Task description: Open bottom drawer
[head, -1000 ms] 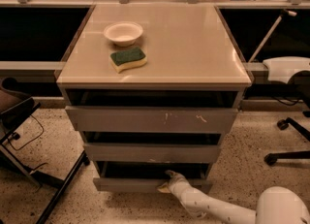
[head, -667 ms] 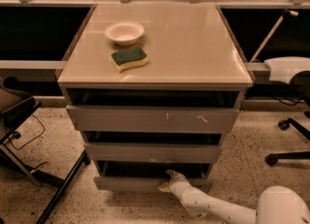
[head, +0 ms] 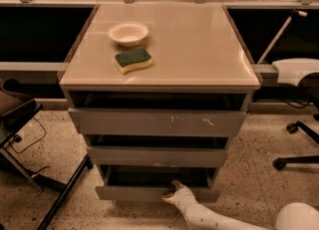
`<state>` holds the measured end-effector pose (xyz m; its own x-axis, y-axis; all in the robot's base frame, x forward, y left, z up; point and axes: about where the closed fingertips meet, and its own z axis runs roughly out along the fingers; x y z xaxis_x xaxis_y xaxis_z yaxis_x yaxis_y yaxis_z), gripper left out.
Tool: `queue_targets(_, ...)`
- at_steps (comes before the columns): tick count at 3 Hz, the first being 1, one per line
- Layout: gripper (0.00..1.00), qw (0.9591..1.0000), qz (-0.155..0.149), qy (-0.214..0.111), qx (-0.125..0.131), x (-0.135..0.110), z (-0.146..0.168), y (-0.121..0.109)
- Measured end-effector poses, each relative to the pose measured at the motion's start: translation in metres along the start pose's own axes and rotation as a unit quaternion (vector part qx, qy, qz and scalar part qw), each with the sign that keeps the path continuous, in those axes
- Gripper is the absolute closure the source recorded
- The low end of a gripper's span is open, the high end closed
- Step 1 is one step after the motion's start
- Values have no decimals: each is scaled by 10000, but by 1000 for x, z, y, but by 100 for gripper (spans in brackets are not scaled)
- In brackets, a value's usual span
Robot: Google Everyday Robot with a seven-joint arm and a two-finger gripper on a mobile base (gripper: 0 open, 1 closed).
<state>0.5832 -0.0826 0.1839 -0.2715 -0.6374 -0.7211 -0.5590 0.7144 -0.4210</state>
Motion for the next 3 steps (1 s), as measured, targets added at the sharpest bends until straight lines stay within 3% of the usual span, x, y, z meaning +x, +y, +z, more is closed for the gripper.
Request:
queue_targets(1, 100, 9995, 323, 1, 36, -2, -12, 17)
queue_targets(3, 100, 9990, 428, 24, 91, -2, -23, 21)
